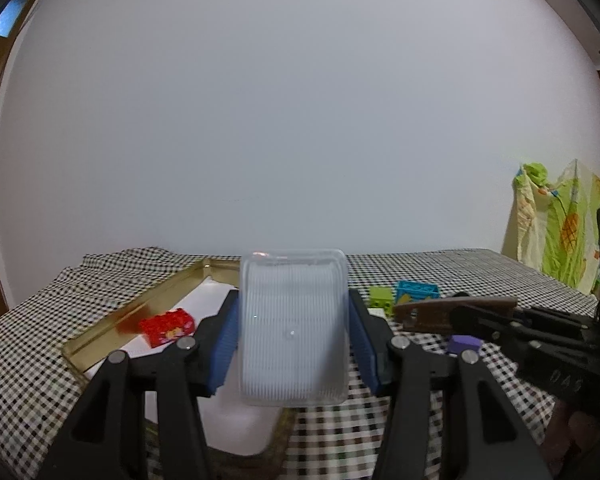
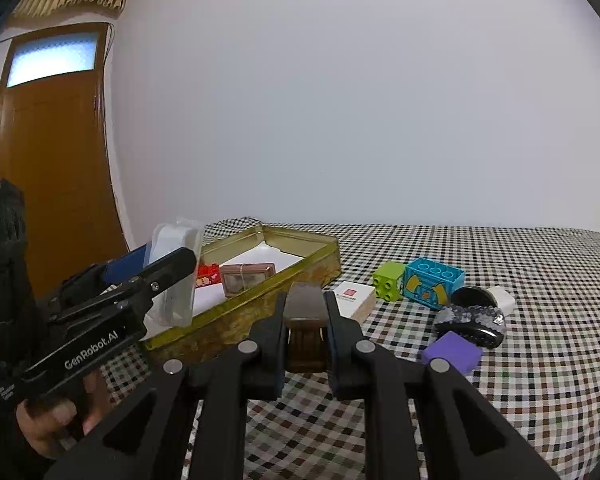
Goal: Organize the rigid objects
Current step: 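Lower the clear box and brown bar into the tray and open both tools, then move the left tool to the white card box while the right tool approaches the purple block, then grasp the white card box with the left tool while the right tool grasps the purple block, then lift and carry the white card box and purple block toward the tray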
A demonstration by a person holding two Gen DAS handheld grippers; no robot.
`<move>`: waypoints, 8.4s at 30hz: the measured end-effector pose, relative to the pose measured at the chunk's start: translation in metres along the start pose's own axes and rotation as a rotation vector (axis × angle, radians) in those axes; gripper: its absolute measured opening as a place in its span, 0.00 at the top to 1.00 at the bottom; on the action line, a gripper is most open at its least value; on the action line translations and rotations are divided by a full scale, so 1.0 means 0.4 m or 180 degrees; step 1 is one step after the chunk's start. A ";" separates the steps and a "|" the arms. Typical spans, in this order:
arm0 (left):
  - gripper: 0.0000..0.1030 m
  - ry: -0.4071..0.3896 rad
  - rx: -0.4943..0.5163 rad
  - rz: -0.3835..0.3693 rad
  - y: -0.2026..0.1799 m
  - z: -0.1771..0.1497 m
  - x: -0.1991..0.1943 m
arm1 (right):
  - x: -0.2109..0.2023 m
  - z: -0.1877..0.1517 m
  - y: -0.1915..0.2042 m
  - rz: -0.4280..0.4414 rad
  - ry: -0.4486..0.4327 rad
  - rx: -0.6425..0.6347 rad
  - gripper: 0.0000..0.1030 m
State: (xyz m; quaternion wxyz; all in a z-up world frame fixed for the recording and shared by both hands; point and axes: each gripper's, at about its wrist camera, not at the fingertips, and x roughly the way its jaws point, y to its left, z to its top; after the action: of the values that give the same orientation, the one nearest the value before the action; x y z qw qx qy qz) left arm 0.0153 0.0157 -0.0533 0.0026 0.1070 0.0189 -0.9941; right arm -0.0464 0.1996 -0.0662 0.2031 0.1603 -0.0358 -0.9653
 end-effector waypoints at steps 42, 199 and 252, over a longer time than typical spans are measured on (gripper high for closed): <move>0.50 0.1044 -0.0258 0.0585 0.308 0.030 0.167 | 0.361 0.054 0.256 0.0656 0.0874 -0.0555 0.83; 0.61 0.1136 0.0307 -0.0400 -0.207 0.058 0.303 | 0.139 -0.027 -0.221 -0.0693 0.1459 0.0178 0.46; 0.61 0.0525 0.0147 -0.0214 -0.140 0.050 0.174 | 0.116 0.049 -0.058 -0.0798 0.0022 -0.0041 0.46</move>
State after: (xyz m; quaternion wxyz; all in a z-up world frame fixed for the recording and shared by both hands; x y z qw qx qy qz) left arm -0.0575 0.0707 -0.0465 -0.0348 0.1879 -0.0003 -0.9816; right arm -0.1019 0.2022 -0.0644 0.0821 0.1656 -0.0085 -0.9827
